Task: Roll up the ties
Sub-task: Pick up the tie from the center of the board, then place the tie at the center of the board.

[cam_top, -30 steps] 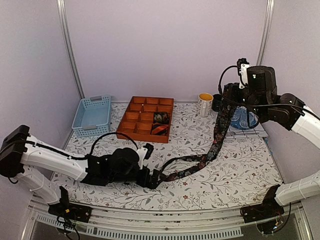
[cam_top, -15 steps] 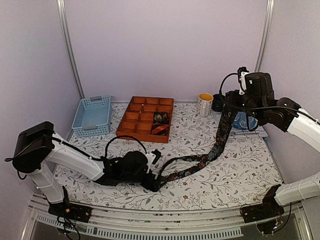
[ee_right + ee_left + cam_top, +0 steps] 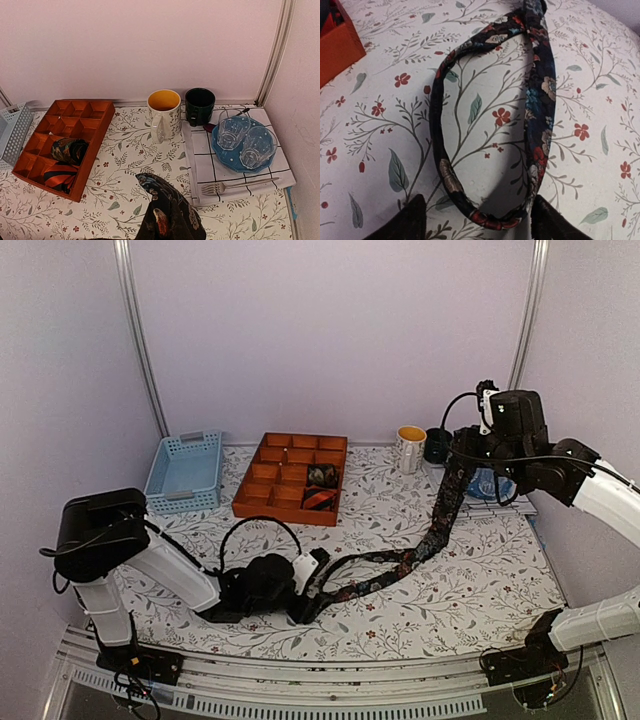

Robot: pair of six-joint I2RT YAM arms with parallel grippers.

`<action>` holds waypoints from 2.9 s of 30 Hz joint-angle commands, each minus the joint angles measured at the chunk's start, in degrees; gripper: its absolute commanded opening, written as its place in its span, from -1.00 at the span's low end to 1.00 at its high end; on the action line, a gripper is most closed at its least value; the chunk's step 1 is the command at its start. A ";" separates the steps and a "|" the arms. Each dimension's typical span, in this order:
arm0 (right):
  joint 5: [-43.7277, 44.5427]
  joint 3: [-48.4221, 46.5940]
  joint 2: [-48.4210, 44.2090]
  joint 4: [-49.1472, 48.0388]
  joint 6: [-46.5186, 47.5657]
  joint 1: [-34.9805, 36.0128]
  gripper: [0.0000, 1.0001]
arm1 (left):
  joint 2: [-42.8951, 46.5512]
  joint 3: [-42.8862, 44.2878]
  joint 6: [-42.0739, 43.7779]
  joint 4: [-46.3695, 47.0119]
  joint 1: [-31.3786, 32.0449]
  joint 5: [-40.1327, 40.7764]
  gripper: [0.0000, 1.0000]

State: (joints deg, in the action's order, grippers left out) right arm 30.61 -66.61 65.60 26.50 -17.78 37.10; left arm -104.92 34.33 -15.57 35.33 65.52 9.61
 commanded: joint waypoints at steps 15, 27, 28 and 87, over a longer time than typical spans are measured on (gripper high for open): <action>-1.31 3.18 -5.06 -0.18 -0.79 -1.35 -1.00 | -1.78 -1.12 3.58 8.17 0.68 1.62 -1.00; -11.04 10.52 -7.54 3.46 -12.90 -18.06 -1.00 | 31.05 -0.10 -17.57 -39.71 -13.95 -19.35 -1.00; -11.01 11.70 -7.51 3.84 -14.03 -19.46 -1.00 | 32.74 -0.70 -18.45 -41.64 -16.78 -21.96 -1.00; -10.52 31.45 -11.61 6.31 -31.74 -32.62 0.39 | 22.68 -4.23 -28.04 -41.37 -38.16 -18.92 -1.00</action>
State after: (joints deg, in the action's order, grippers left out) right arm 14.63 -30.79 63.11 26.70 -49.28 3.22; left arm -86.98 34.20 -39.70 -5.32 28.03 -12.60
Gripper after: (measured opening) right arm 0.685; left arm 0.009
